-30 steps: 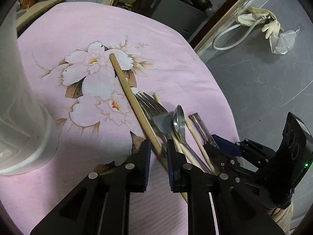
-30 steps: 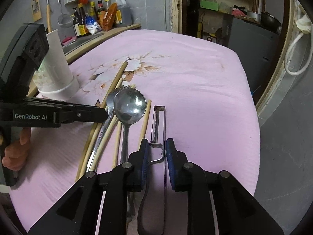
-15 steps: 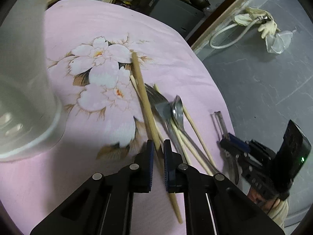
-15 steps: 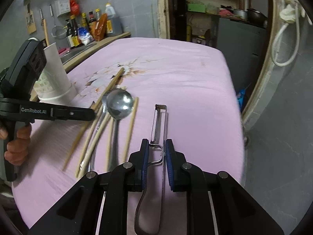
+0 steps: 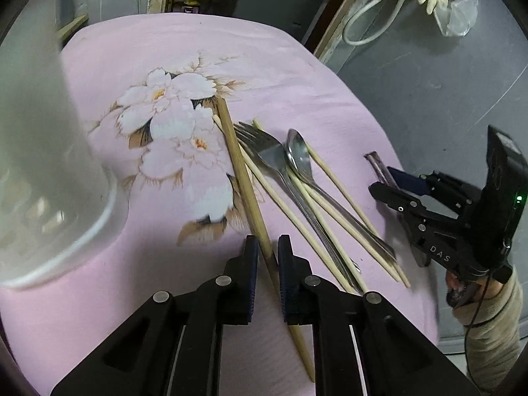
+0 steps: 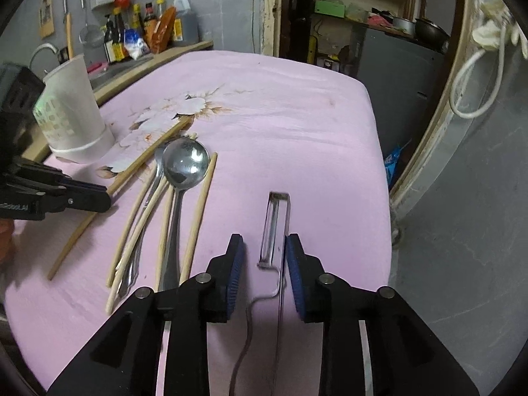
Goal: Organize utensils
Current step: 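Grasp a wooden chopstick with the left tool while the right tool grasps the steel peeler, then lift the chopstick and peeler and lower both into the white caddy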
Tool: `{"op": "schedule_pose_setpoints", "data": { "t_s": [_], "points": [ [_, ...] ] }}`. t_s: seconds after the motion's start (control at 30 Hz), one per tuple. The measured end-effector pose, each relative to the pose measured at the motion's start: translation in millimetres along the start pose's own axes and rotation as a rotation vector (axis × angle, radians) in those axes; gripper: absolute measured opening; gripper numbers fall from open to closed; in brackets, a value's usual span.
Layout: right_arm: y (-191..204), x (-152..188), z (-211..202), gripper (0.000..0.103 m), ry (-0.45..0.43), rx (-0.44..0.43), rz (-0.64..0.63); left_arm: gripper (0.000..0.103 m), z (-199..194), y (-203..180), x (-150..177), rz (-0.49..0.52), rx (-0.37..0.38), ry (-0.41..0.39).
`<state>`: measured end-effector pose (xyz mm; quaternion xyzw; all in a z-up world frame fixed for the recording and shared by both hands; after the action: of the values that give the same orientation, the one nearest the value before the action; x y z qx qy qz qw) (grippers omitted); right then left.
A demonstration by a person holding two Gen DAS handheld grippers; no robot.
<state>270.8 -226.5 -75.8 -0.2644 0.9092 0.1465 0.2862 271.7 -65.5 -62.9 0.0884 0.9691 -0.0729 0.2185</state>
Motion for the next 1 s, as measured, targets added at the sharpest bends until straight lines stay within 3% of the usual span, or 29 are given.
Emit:
{"op": "schedule_pose_setpoints", "data": {
  "t_s": [0.37,0.43,0.5,0.57,0.73,0.9,1.0],
  "points": [
    [-10,-4,6,0.026,-0.006,-0.031,0.051,0.010,17,10,-19,-0.059,0.017,0.030],
    [-8,-4,6,0.022,-0.010,-0.009,0.042,0.009,16,7,-19,-0.053,0.001,0.012],
    [-8,-4,4,0.012,-0.019,-0.006,0.048,0.008,13,7,-16,-0.057,-0.006,-0.002],
    [-10,-3,0,0.010,-0.037,-0.024,0.077,0.008,10,5,-13,-0.065,-0.009,-0.023],
    [-5,4,-14,0.010,-0.120,-0.049,0.095,0.004,-6,3,0,-0.065,-0.004,-0.099],
    [17,7,-44,0.010,-0.276,-0.058,0.068,0.004,-26,-2,16,-0.058,0.011,-0.195],
    [28,6,-60,0.010,-0.374,-0.069,0.057,0.004,-45,-4,21,-0.078,0.035,-0.294]
  ]
}}
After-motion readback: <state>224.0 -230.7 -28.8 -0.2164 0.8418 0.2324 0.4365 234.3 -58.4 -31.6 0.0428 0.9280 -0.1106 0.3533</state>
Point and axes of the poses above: each gripper's, at about its wrist camera, not at the fingertips, and z roughly the way its jaws point, y to its left, x to its underside, the point moved 4 cm from there along z, roughly the way its jaws point, and after that the axes turned 13 degrees about -x, right-handed, at the moved point
